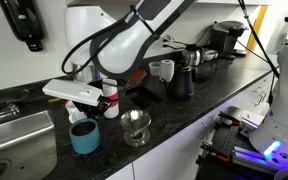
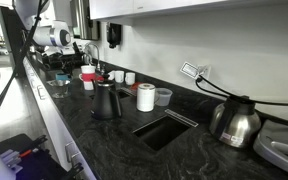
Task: Move the Green cup to the right
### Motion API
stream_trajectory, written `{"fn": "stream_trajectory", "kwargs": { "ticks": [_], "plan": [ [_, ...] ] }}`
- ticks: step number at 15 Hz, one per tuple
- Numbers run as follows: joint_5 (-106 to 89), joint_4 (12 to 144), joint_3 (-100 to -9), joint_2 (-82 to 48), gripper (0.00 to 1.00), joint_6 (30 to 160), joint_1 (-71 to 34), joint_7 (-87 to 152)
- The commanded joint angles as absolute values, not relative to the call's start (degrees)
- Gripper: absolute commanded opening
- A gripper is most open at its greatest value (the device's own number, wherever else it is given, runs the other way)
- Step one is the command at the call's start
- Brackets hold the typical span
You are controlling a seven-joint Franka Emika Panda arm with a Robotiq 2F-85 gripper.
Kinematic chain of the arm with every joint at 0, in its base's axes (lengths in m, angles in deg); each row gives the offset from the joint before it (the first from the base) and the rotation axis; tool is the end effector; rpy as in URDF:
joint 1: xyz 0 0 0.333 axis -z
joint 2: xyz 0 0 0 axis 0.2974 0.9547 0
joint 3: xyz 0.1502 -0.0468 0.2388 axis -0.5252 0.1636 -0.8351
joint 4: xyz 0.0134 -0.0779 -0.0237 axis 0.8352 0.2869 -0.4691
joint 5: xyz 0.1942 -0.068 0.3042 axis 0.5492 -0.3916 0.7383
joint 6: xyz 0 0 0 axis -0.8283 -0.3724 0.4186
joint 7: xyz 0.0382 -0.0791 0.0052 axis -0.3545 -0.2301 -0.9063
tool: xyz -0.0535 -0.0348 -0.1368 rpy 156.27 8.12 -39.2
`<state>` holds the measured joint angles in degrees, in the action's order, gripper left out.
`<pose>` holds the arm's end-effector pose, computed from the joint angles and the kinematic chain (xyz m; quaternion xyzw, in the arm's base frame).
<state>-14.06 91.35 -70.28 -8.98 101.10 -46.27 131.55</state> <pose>0.4873 0.4067 0.2649 -0.8668 0.4892 -0.0390 0.0884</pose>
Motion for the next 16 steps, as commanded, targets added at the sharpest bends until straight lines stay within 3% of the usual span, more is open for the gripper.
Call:
{"fn": "stream_trajectory", "kwargs": {
  "ticks": [1, 10, 16],
  "plan": [
    [-10.9, 92.6, -71.8, -12.4, 0.04, 104.3, -45.6, 129.7],
    [-14.4, 95.7, -74.0, -28.5, 0.04, 90.9, -45.0, 127.0],
    [-15.9, 105.5, -75.5, -44.4, 0.04, 80.7, -40.7, 132.5]
  ]
}}
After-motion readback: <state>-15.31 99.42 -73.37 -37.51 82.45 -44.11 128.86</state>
